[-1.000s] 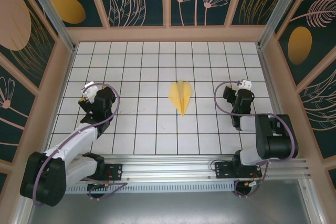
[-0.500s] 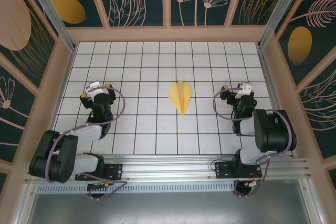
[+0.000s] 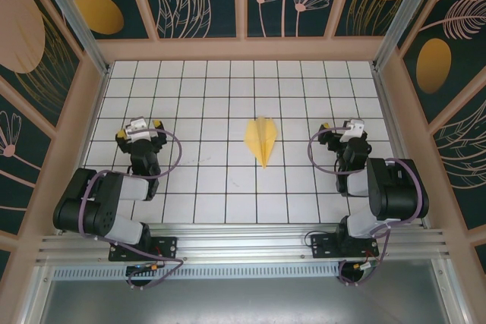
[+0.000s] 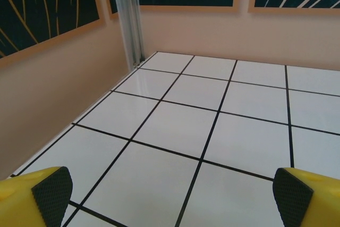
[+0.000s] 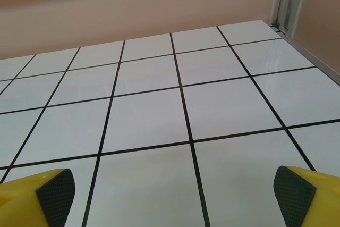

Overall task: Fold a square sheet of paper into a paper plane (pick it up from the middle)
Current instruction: Reset both arms

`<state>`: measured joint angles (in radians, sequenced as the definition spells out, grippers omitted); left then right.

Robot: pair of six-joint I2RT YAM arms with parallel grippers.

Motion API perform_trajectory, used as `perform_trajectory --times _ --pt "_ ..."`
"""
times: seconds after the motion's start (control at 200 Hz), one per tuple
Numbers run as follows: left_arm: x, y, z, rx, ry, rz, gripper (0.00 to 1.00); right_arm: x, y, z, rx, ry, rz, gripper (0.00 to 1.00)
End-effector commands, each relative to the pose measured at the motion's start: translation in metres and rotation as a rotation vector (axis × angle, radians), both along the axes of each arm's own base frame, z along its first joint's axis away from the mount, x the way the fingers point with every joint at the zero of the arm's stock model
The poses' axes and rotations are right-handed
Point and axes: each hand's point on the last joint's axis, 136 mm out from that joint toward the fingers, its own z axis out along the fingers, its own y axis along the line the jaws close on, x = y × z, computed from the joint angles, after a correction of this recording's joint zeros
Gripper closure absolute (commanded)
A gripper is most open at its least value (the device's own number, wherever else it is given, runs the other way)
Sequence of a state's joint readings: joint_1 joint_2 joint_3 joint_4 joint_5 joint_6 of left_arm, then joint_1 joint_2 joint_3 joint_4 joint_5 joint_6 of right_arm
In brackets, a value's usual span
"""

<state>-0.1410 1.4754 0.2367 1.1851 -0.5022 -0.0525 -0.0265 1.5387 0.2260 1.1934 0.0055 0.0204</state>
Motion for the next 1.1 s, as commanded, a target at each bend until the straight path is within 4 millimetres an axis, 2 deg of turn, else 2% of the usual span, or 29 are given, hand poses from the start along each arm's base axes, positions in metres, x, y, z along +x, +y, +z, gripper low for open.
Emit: perform_trajectory --times 0.0,0.03,0.055,0.105,0.14,0.315,0.395,1.096 --pt "0.001 0.002 0.015 -0.042 -0.085 -0.048 0.02 0.004 0.001 0.014 -0.004 -0.056 0.011 0.01" --pt "0.002 0.002 0.012 -0.054 -0.087 -0.068 0.02 0.004 0.0 0.015 -0.005 -0.058 0.011 0.01" --pt "0.003 0.0 0.002 -0.056 -0.063 -0.087 0.02 0.004 0.001 0.015 -0.005 -0.058 0.013 0.01" --pt "0.003 0.0 0.015 -0.051 -0.128 -0.095 0.01 0.004 0.001 0.014 -0.004 -0.057 0.012 0.01" --pt "0.005 -0.003 0.004 -0.057 -0.062 -0.116 0.02 0.004 0.001 0.015 -0.005 -0.057 0.013 0.01" --pt "0.005 -0.002 0.007 -0.054 -0.081 -0.109 0.01 0.004 0.001 0.015 -0.005 -0.057 0.012 0.01" --pt "0.002 0.007 0.008 -0.066 -0.094 -0.056 0.02 0.004 0.001 0.015 -0.005 -0.058 0.012 0.01" --pt "0.002 0.007 0.007 -0.064 -0.09 -0.057 0.02 0.004 0.0 0.014 -0.005 -0.057 0.011 0.01"
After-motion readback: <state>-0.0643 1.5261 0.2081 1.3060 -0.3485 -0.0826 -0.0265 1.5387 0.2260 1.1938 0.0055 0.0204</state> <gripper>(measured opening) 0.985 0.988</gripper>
